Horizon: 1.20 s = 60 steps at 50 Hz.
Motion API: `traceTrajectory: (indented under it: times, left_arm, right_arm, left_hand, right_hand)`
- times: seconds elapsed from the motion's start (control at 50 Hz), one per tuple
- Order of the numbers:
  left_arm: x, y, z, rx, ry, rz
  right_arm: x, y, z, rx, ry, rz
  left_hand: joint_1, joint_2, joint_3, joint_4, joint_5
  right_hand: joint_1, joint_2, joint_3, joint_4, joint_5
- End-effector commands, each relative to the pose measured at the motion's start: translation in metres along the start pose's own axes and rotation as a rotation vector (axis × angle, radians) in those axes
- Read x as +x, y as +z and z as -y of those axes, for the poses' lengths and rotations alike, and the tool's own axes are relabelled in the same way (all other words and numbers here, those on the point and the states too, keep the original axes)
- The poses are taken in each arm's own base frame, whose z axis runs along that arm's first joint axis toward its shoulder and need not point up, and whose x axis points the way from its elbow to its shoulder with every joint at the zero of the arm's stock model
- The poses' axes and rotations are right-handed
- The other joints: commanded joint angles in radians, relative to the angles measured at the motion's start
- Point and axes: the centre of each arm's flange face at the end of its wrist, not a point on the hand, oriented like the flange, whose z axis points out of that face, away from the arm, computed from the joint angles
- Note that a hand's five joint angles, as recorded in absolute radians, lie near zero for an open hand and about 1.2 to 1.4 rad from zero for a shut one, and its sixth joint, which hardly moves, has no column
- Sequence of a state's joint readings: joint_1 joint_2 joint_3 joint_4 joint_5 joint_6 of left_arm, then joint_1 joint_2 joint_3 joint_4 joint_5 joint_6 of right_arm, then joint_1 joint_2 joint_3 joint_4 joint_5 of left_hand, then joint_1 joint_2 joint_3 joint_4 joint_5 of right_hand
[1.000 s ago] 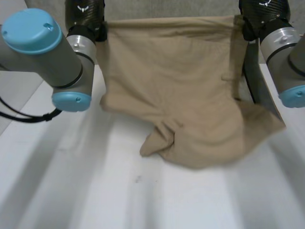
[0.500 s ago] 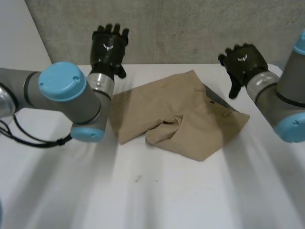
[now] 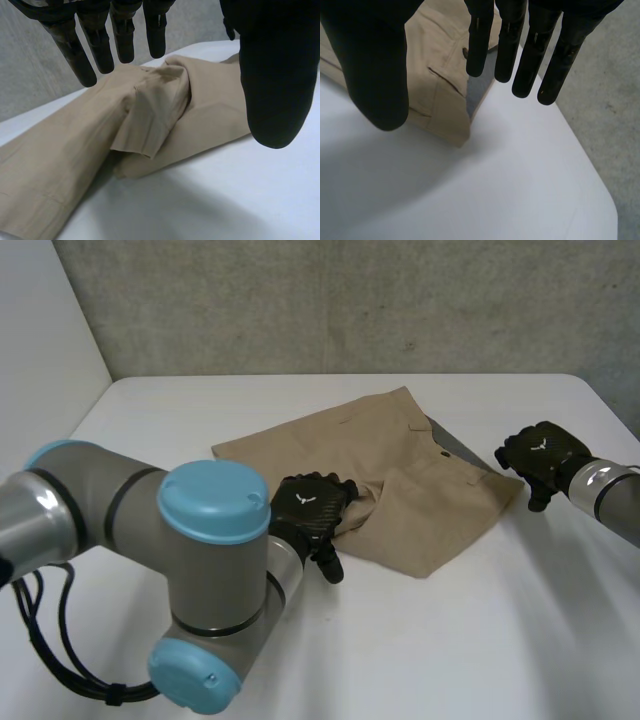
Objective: Fold the shorts.
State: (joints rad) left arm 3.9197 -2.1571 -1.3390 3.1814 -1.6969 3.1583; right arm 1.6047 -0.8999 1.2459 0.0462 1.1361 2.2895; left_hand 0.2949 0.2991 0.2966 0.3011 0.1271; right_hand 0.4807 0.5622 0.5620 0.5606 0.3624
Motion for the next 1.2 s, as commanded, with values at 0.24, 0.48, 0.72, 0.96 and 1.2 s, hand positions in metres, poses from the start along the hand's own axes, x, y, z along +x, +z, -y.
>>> traceTrajectory:
  times: [0.24, 0.48, 0.72, 0.96, 1.2]
  left_arm:
    - [-0.001, 0.015, -0.002, 0.008, -0.006, 0.008]
    - [-0.002, 0.014, -0.004, -0.005, -0.004, 0.01]
    - [-0.003, 0.002, 0.004, 0.001, -0.012, 0.019]
    - [0.007, -0.002, 0.009, 0.02, -0.111, 0.003]
    - [0.01, 0.027, -0.021, -0.034, -0.172, 0.017]
  right_arm:
    - [-0.011, 0.053, -0.031, 0.101, -0.022, 0.031]
    - [-0.014, 0.059, -0.035, 0.095, -0.028, 0.034]
    - [0.032, 0.005, 0.037, 0.202, 0.088, -0.058]
    - [0.019, -0.047, 0.084, 0.203, 0.167, -0.008]
    - [0.014, -0.094, 0.116, 0.208, 0.297, 0.027]
  left_hand:
    - [0.065, 0.061, 0.064, 0.059, 0.059]
    - [0.062, 0.058, 0.061, 0.056, 0.056]
    - [0.062, 0.058, 0.061, 0.056, 0.056]
    - [0.209, 0.205, 0.207, 0.203, 0.202]
    - [0.215, 0.211, 0.213, 0.209, 0.208]
  right_hand:
    - [0.279, 0.198, 0.198, 0.2, 0.223]
    - [0.915, 0.834, 0.834, 0.835, 0.859]
    - [0.916, 0.834, 0.834, 0.836, 0.859]
    - [0.916, 0.834, 0.834, 0.836, 0.859]
    - [0.916, 0.834, 0.834, 0.836, 0.859]
